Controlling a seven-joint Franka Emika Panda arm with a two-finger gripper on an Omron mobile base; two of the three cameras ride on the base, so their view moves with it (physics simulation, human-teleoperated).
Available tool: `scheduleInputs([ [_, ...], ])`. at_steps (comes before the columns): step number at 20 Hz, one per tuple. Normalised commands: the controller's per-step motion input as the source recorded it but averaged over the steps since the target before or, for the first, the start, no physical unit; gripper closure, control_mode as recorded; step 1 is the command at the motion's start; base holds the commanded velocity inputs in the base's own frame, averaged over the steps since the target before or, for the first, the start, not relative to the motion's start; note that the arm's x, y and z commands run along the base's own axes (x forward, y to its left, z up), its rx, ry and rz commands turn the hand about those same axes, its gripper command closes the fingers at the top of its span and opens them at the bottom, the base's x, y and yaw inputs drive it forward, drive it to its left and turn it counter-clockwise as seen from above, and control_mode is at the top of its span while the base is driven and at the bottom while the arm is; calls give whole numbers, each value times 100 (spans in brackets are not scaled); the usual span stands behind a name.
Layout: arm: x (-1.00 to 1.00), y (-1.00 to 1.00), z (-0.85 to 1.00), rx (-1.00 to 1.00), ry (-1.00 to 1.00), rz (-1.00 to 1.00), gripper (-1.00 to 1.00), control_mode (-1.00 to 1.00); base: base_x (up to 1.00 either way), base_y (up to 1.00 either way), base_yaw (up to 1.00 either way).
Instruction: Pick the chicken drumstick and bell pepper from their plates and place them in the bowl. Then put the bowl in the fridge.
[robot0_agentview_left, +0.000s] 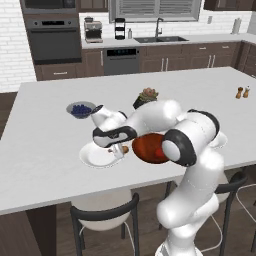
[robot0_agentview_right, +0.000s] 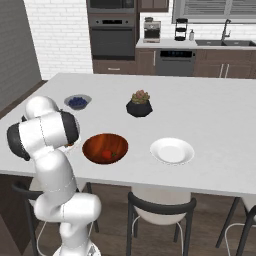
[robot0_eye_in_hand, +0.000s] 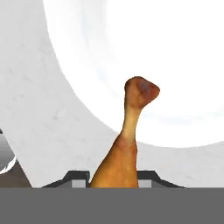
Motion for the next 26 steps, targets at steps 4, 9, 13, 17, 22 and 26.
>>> scheduleInputs([
  [4, -36, -60, 89, 0, 0, 0, 100, -100, 0, 0, 0],
  [9, -32, -100, 25, 0, 0, 0, 100, -100, 0, 0, 0],
  [13, -5, -95, 0, 1, -4, 0, 100, -100, 0, 0, 0],
  [17, 34, -54, 0, 4, -2, 0, 100, -100, 0, 0, 0],
  [22, 54, -2, 0, 6, 0, 0, 100, -100, 0, 0, 0],
  [26, 31, 2, -7, 7, 0, 0, 100, -100, 0, 0, 0],
])
